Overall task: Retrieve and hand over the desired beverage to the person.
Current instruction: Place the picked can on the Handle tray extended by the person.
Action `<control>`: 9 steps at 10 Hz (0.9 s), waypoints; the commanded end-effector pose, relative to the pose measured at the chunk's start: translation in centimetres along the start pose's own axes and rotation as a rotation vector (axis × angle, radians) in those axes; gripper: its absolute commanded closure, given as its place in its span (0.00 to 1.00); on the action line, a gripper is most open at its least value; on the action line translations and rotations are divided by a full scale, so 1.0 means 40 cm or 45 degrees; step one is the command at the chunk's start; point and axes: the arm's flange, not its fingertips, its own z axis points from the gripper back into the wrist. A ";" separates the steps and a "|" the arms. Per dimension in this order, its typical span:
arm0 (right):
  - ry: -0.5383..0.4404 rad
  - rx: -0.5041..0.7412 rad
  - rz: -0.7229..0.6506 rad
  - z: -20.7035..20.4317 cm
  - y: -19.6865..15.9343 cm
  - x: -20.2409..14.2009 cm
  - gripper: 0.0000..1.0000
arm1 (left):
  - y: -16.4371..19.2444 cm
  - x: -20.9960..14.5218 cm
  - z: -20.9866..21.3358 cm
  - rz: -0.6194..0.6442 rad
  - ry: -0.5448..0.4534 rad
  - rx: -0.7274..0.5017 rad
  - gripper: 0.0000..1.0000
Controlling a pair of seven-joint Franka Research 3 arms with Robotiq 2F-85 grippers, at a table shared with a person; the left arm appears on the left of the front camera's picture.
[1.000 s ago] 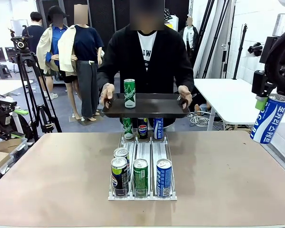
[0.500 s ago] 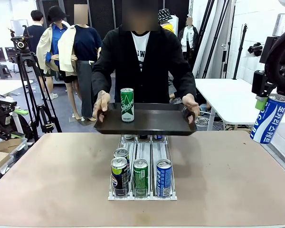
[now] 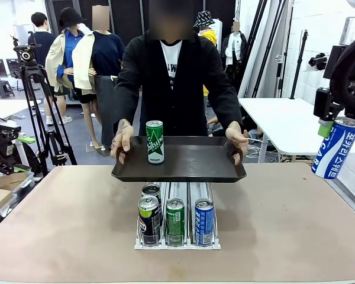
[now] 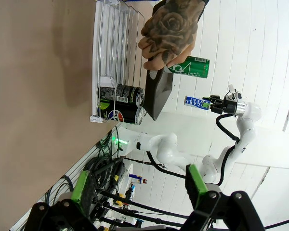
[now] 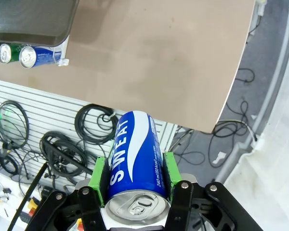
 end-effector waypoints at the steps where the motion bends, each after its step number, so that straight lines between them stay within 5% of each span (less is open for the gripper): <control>1: -0.011 0.003 0.006 0.010 0.002 -0.001 1.00 | -0.003 -0.006 -0.004 -0.002 -0.011 0.005 0.00; 5: -0.080 0.012 0.106 0.071 0.040 0.041 1.00 | -0.003 -0.006 -0.004 -0.002 -0.011 0.005 0.00; 9: 0.028 -0.067 0.199 0.174 0.116 0.153 1.00 | -0.003 -0.006 -0.004 -0.002 -0.011 0.005 0.00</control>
